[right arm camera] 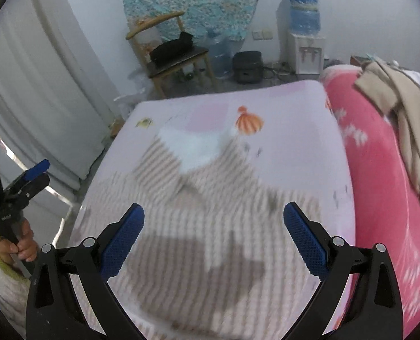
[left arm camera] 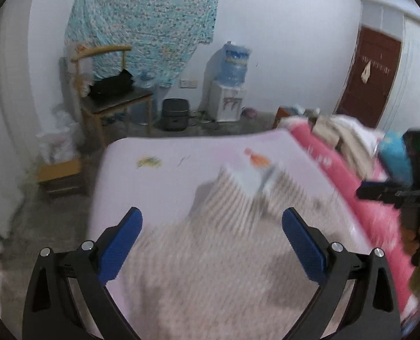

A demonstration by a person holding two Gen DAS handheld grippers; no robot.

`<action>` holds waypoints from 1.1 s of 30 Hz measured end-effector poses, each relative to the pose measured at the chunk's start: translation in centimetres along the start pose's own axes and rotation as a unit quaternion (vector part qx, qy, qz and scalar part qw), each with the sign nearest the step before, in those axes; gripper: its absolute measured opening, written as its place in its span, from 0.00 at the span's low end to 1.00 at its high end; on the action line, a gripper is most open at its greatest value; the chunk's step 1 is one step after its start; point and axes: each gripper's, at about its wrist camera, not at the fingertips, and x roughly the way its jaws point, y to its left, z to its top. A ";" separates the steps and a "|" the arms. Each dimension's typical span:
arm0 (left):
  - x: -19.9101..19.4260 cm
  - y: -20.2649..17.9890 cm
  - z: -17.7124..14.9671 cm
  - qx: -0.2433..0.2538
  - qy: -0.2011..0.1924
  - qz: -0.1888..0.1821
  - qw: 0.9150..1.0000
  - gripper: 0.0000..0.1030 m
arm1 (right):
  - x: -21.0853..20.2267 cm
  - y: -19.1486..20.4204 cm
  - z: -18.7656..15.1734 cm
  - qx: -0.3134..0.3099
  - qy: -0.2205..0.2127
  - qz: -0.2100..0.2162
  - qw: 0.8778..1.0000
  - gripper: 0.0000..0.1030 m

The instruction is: Fold large clothes

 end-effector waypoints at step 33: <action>6.5 -3.8 -3.6 0.097 0.128 -0.113 0.981 0.11 | 1.1 2.6 -5.0 -0.033 0.076 0.109 0.991 0.34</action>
